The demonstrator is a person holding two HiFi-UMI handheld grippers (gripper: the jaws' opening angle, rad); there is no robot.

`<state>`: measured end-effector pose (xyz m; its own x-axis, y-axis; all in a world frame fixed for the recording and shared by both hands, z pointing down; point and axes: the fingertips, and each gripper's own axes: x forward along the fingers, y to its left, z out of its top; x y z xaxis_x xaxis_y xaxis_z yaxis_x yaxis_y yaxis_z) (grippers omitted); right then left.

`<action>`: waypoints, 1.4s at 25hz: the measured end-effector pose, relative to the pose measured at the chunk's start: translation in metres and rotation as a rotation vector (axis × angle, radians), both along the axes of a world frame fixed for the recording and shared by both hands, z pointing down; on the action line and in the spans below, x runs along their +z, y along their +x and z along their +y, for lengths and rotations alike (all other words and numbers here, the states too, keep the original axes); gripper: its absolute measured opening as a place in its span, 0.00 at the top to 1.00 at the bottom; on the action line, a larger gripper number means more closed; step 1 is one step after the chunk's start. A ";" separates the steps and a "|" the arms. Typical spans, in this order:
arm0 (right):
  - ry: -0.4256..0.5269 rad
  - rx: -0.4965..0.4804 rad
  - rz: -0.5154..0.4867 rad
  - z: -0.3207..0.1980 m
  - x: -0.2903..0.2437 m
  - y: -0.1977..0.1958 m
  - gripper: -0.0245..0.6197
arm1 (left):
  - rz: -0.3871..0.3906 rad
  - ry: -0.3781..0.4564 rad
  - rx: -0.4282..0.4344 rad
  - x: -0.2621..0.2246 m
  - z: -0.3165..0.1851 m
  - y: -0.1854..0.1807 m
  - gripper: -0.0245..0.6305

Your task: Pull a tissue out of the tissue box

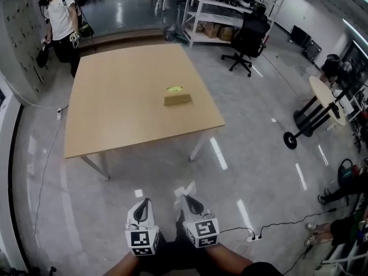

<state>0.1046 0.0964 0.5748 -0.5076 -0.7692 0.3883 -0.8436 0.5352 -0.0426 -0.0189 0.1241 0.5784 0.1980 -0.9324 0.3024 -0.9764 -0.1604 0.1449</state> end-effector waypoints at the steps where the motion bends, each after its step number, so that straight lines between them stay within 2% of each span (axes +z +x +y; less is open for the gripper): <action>1: -0.002 0.005 0.002 0.010 -0.001 0.001 0.96 | 0.002 0.002 0.011 0.000 0.006 0.002 0.93; 6: -0.016 0.047 0.015 0.046 0.003 0.005 0.96 | 0.017 0.006 0.077 0.000 0.026 0.011 0.93; 13: -0.005 0.109 0.010 0.063 -0.001 0.023 0.97 | 0.011 0.043 0.136 -0.012 0.028 0.026 0.93; 19: 0.007 0.132 0.003 0.066 -0.004 0.028 0.97 | 0.004 0.057 0.141 -0.019 0.032 0.028 0.93; 35: 0.033 0.111 0.002 0.060 -0.012 0.029 0.97 | -0.002 0.071 0.104 -0.025 0.032 0.022 0.93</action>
